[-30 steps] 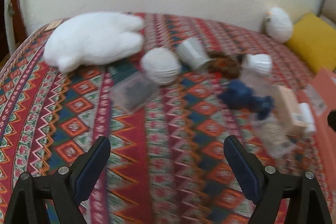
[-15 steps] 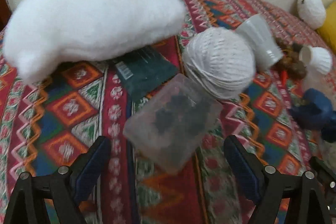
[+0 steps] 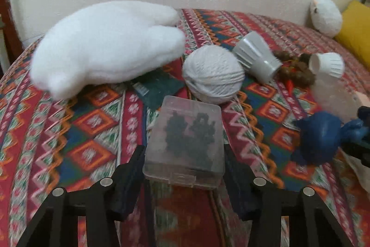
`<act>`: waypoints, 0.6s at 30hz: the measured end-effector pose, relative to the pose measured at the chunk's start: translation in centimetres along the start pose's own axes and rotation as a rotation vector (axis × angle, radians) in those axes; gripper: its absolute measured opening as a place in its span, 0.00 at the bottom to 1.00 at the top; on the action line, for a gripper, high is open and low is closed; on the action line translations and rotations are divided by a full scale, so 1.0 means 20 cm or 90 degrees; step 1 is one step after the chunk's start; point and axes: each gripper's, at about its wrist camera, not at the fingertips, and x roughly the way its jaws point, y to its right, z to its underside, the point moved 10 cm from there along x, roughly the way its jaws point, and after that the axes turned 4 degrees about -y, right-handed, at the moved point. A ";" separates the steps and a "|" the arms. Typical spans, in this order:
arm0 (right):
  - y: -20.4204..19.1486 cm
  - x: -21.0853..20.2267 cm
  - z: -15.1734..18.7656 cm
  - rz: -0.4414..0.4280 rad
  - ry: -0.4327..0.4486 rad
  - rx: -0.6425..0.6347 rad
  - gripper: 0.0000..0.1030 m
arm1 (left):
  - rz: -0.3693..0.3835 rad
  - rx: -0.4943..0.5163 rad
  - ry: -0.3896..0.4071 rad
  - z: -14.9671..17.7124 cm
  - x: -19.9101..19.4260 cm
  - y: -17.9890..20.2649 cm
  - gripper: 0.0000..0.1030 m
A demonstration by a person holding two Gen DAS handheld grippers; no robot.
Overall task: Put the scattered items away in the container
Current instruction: 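Grasp the blue figurine with right tool while left tool grasps the clear box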
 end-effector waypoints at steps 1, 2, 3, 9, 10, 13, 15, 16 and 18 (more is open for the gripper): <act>-0.02 -0.03 0.01 -0.007 0.000 0.004 0.48 | -0.002 0.000 0.001 0.01 -0.02 -0.01 0.53; -0.04 -0.06 0.01 -0.015 0.000 0.009 0.48 | -0.003 0.000 0.003 0.03 -0.06 -0.01 0.53; -0.05 -0.08 0.02 -0.021 0.001 0.012 0.47 | 0.001 -0.003 0.004 0.05 -0.10 -0.01 0.53; -0.17 -0.26 0.10 -0.028 0.008 0.026 0.47 | 0.017 0.001 0.015 0.21 -0.33 0.01 0.53; -0.18 -0.28 0.12 -0.029 0.007 0.028 0.47 | 0.019 0.005 0.016 0.23 -0.35 0.02 0.53; -0.22 -0.37 0.19 -0.033 0.006 0.035 0.46 | 0.029 0.014 0.015 0.29 -0.42 0.06 0.53; -0.25 -0.44 0.25 -0.040 0.005 0.044 0.46 | 0.037 0.017 0.016 0.34 -0.47 0.09 0.53; -0.26 -0.48 0.28 -0.045 0.007 0.048 0.46 | 0.042 0.017 0.017 0.36 -0.49 0.10 0.53; -0.28 -0.55 0.33 -0.054 0.014 0.057 0.46 | 0.055 0.021 0.019 0.39 -0.53 0.15 0.53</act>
